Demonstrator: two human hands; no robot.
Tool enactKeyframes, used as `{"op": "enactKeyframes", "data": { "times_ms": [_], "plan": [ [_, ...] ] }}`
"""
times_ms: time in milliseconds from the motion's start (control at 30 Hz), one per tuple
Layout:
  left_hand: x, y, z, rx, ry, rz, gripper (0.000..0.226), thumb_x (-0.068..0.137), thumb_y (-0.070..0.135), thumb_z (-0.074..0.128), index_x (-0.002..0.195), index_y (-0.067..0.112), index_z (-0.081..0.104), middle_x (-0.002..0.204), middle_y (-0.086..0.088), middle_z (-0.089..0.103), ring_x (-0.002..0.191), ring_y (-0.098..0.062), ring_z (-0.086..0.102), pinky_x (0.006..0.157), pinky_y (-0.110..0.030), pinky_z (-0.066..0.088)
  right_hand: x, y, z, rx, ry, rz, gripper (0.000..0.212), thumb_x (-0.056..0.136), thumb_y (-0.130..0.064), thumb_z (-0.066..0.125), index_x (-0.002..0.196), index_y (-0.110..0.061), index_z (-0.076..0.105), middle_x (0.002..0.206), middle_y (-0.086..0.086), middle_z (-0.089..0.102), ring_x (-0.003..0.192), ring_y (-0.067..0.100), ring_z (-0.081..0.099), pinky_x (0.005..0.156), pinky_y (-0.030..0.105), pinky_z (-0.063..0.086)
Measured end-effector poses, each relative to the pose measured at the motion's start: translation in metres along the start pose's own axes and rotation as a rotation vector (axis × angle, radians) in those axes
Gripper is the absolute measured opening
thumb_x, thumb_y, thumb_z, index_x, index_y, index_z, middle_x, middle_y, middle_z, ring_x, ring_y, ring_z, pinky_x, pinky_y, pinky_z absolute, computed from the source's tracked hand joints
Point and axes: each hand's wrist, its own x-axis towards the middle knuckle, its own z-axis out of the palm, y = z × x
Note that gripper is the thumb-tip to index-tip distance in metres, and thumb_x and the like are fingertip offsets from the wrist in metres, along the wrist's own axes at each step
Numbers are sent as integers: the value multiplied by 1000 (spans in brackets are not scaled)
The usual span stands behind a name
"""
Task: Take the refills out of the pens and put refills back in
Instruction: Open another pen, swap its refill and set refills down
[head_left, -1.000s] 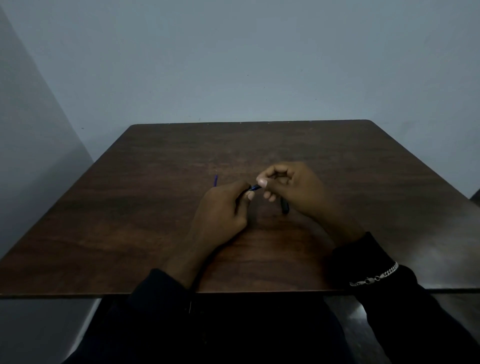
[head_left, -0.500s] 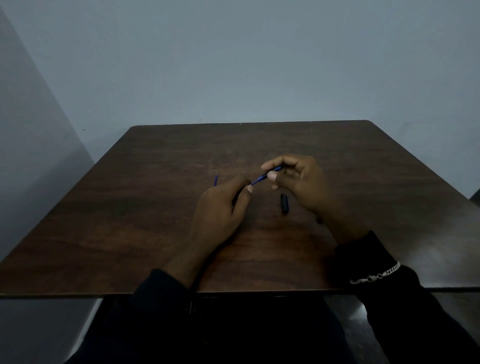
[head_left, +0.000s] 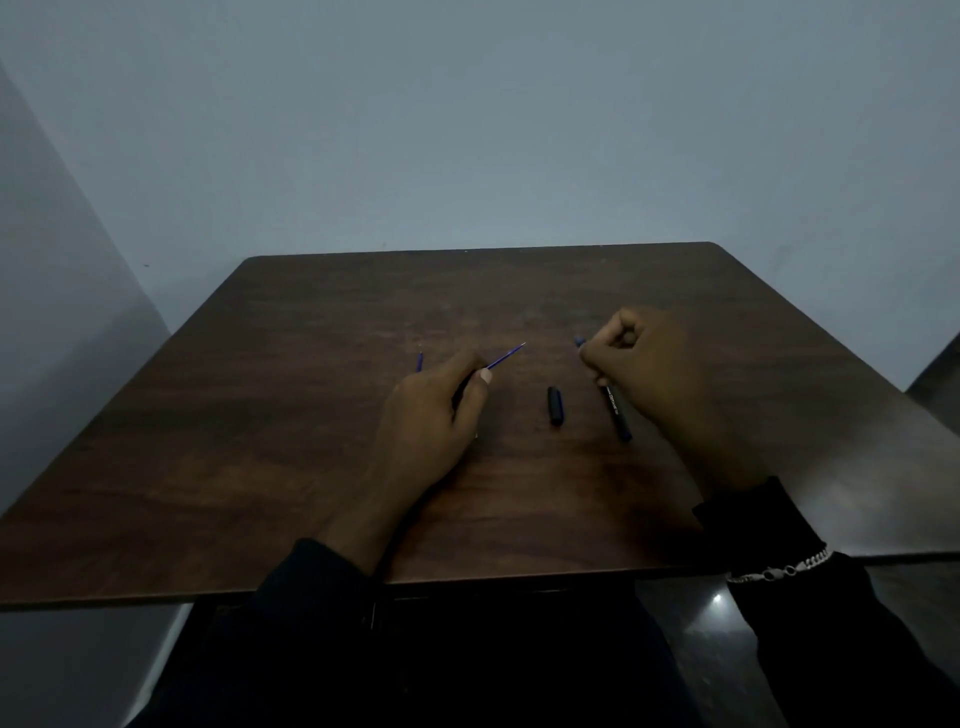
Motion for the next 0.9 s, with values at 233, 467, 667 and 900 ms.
{"op": "enactKeyframes", "data": {
  "times_ms": [233, 467, 667, 900],
  "plan": [
    [-1, 1, -1, 14, 12, -4, 21, 106, 34, 48, 87, 29, 56, 55, 6, 53, 52, -10, 55, 51, -20, 33, 2, -4, 13, -346, -180, 206, 13, 80, -10, 79, 69, -15, 74, 69, -1, 74, 63, 7, 68, 56, 25, 55],
    [-1, 1, -2, 25, 21, 14, 21, 106, 35, 48, 89, 28, 58, 58, 4, 52, 53, -15, 54, 51, -31, 41, 8, -16, 23, -471, -233, 273, 12, 85, -9, 77, 83, 2, 74, 86, 18, 76, 80, 31, 76, 75, 48, 64],
    [1, -2, -2, 10, 17, 13, 22, 107, 35, 48, 89, 28, 58, 57, 5, 52, 53, -16, 55, 49, -23, 36, 4, -25, 21, -475, -269, 314, 12, 87, -11, 76, 91, 1, 73, 88, 17, 76, 79, 26, 74, 56, 25, 54],
    [0, -1, -4, -53, 41, -20, 21, 107, 29, 51, 88, 30, 58, 63, 17, 57, 52, -5, 54, 52, -10, 31, 10, -25, 15, -326, -255, 375, 20, 95, -4, 57, 98, 10, 71, 96, 23, 77, 91, 34, 76, 86, 50, 62]
  ]
}}
